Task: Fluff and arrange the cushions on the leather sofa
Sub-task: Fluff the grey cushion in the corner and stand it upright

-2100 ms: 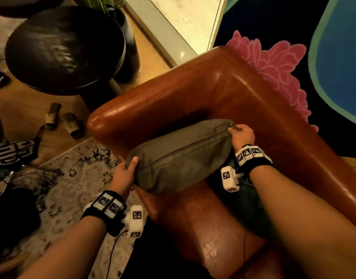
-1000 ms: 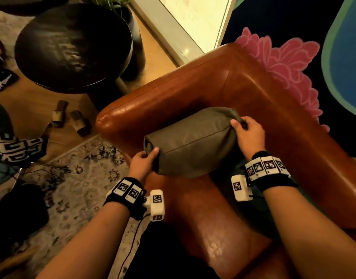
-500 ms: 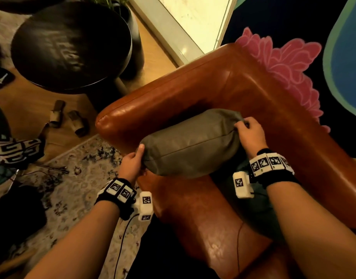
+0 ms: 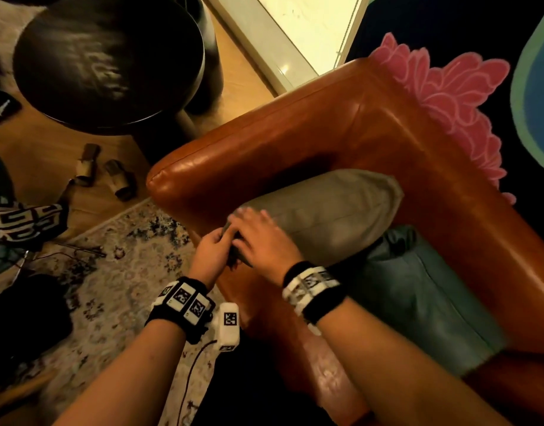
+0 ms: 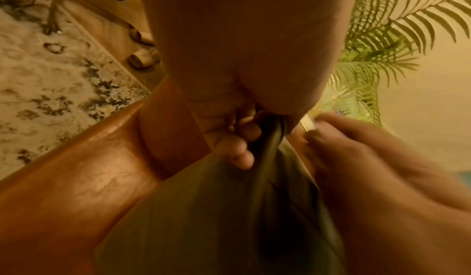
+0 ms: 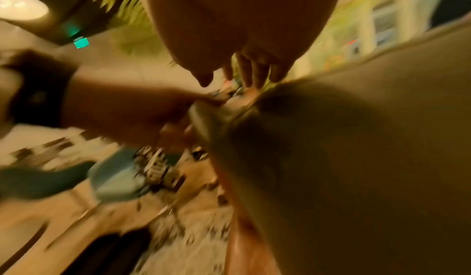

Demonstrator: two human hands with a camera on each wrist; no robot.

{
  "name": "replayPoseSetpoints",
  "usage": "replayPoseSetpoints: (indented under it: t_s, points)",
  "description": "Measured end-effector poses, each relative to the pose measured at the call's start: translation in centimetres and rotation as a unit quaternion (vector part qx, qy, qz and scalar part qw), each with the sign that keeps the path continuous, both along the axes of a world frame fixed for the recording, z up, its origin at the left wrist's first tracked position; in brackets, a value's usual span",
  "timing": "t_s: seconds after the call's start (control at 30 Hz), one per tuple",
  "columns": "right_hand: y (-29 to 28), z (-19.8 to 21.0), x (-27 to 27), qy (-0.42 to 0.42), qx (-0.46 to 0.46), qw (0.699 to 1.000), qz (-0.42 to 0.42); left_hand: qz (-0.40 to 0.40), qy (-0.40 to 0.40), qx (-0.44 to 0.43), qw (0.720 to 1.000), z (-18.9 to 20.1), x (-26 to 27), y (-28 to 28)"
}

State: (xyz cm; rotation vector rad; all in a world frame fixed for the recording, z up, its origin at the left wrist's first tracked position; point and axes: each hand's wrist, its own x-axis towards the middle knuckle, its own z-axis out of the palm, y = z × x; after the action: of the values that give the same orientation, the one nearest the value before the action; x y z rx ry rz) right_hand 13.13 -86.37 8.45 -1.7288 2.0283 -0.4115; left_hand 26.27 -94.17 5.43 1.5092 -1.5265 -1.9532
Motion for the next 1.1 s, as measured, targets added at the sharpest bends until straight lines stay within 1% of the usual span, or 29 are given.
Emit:
replayPoseSetpoints:
  t_s: [0.03, 0.07, 0.13, 0.2, 0.23, 0.27, 0.33, 0.37, 0.43, 0.47, 0.5, 0.53, 0.57, 0.6, 0.63, 0.67, 0.7, 0.77, 0.8, 0.83, 0.87, 0.9, 0.93, 1.0, 1.03, 1.07, 1.1]
  points:
    - [-0.2, -1.0, 1.0, 0.034, 0.026, 0.998, 0.042, 0.003, -0.005, -0.002, 1.000, -0.2, 0.2, -0.3]
    - [-0.1, -2.1, 0.7, 0.069, 0.037, 0.996, 0.052, -0.003, -0.011, -0.003, 1.000, -0.3, 0.4, -0.6]
    - [0.5, -3.9, -1.6, 0.145, 0.034, 0.988, 0.051, -0.030, -0.014, 0.006, 0.999, 0.0, 1.3, -1.4]
    - [1.5, -5.1, -4.9, 0.215, 0.052, 0.974, 0.046, -0.059, -0.016, 0.018, 0.998, 0.1, 2.3, -1.9]
    - [2.0, -5.3, -6.9, 0.237, 0.059, 0.969, 0.024, -0.065, -0.017, 0.022, 0.997, 0.0, 2.6, -2.1]
    - [2.5, -5.2, -8.9, 0.244, 0.067, 0.967, -0.016, -0.067, -0.016, 0.028, 0.997, -0.2, 3.0, -2.2]
    - [3.5, -4.7, -12.6, 0.245, 0.071, 0.961, -0.107, -0.072, -0.014, 0.035, 0.997, -0.4, 3.3, -2.3]
    - [4.1, -4.1, -14.3, 0.249, 0.071, 0.956, -0.136, -0.074, -0.015, 0.036, 0.996, -0.4, 3.1, -2.3]
    - [4.9, -2.9, -16.6, 0.258, 0.074, 0.946, -0.179, -0.073, -0.019, 0.041, 0.996, -0.2, 2.9, -2.0]
    - [5.3, -2.2, -17.4, 0.260, 0.073, 0.935, -0.229, -0.071, -0.022, 0.041, 0.996, -0.2, 2.8, -2.0]
    - [5.7, -2.0, -17.9, 0.251, 0.069, 0.915, -0.307, -0.068, -0.025, 0.038, 0.997, -0.1, 2.8, -1.9]
    - [6.2, -1.5, -18.4, 0.214, 0.065, 0.890, -0.398, -0.064, -0.025, 0.038, 0.997, -0.1, 2.9, -1.8]
    - [6.6, -1.1, -19.0, 0.141, 0.055, 0.867, -0.474, -0.059, -0.021, 0.041, 0.997, 0.0, 3.1, -1.8]
    - [7.0, -0.7, -19.7, 0.056, 0.037, 0.854, -0.515, -0.057, -0.019, 0.047, 0.997, 0.1, 3.4, -1.9]
    - [7.3, -0.2, -20.2, -0.019, 0.012, 0.850, -0.526, -0.062, -0.015, 0.055, 0.996, 0.2, 3.6, -1.9]
    - [7.6, 0.4, -20.5, -0.074, -0.018, 0.848, -0.525, -0.071, -0.010, 0.068, 0.995, 0.3, 3.9, -1.8]
    - [7.8, 1.2, -20.7, -0.102, -0.046, 0.847, -0.520, -0.083, -0.003, 0.083, 0.993, 0.4, 4.3, -1.8]
    - [7.1, 3.6, -20.2, -0.130, -0.096, 0.854, -0.494, -0.094, 0.003, 0.112, 0.989, 0.2, 5.5, -1.4]
    - [6.6, 5.1, -19.6, -0.147, -0.131, 0.855, -0.480, -0.095, -0.006, 0.126, 0.987, 0.0, 6.1, -1.0]
    - [6.0, 6.4, -18.7, -0.163, -0.164, 0.854, -0.465, -0.095, -0.020, 0.136, 0.986, -0.2, 6.5, -0.6]
    - [5.6, 7.9, -17.2, -0.174, -0.198, 0.856, -0.446, -0.099, -0.053, 0.138, 0.984, -0.4, 6.8, -0.1]
    - [5.0, 9.2, -15.4, -0.172, -0.227, 0.864, -0.416, -0.100, -0.097, 0.125, 0.982, -1.0, 7.1, 0.1]
    - [4.6, 10.1, -13.2, -0.158, -0.247, 0.880, -0.374, -0.112, -0.158, 0.094, 0.977, -1.6, 7.3, 0.3]
    - [4.2, 10.6, -8.0, -0.124, -0.266, 0.918, -0.265, -0.153, -0.278, 0.030, 0.948, -2.6, 8.0, 0.2]
    - [4.3, 10.1, -5.4, -0.111, -0.256, 0.936, -0.214, -0.165, -0.307, 0.014, 0.937, -3.0, 8.2, 0.0]
    - [4.4, 9.2, -3.0, -0.103, -0.233, 0.951, -0.173, -0.176, -0.310, 0.019, 0.934, -2.8, 8.1, -0.1]
    - [4.7, 8.0, -0.6, -0.095, -0.200, 0.964, -0.144, -0.169, -0.286, 0.029, 0.943, -2.5, 7.9, -0.4]
